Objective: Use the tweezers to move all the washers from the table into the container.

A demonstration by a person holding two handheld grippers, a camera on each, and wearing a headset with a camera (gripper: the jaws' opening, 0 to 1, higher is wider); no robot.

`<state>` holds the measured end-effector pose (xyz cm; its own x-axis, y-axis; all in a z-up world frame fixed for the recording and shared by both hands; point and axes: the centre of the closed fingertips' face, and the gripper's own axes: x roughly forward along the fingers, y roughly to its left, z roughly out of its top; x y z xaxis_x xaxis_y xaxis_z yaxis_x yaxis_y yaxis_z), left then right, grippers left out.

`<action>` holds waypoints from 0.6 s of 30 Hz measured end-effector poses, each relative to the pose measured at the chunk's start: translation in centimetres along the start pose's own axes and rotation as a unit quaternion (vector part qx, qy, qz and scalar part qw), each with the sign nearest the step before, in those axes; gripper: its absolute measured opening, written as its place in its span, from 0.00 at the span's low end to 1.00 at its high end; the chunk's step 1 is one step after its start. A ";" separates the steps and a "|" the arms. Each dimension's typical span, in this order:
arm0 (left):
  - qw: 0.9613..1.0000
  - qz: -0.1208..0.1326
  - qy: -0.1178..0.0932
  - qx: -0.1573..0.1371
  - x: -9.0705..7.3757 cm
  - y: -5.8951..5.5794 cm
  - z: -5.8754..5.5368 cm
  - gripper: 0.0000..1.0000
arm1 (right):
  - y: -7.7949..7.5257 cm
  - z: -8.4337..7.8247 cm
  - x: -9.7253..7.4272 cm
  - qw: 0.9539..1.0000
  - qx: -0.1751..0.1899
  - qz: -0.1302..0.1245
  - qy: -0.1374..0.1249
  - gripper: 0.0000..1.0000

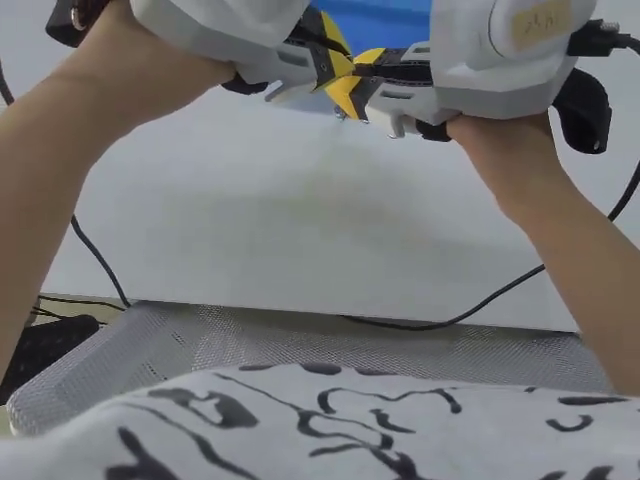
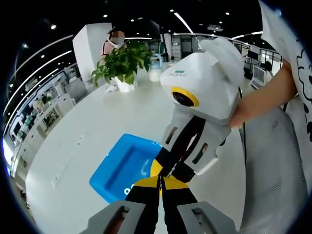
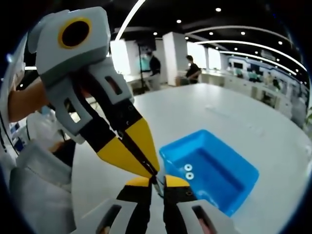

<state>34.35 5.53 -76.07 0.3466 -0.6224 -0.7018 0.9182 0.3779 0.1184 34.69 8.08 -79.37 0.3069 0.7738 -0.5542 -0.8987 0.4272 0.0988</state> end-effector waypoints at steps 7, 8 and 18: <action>1.000 0.000 0.008 0.011 0.1 -0.2 0.0 0.00 | 0.1 -0.2 0.0 1.000 -0.006 -0.005 0.002 0.03; 1.000 0.001 0.009 0.013 0.1 -0.3 0.1 0.00 | 0.2 -0.2 0.0 1.000 -0.008 -0.006 0.002 0.03; 1.000 0.002 0.018 0.024 0.0 -0.6 0.0 0.00 | 0.0 -0.3 -0.1 0.999 -0.031 -0.011 0.014 0.02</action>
<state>33.77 5.32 -76.11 0.3440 -0.5952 -0.7263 0.9252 0.3467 0.1541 34.53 7.89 -79.62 0.3179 0.7513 -0.5784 -0.9101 0.4129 0.0362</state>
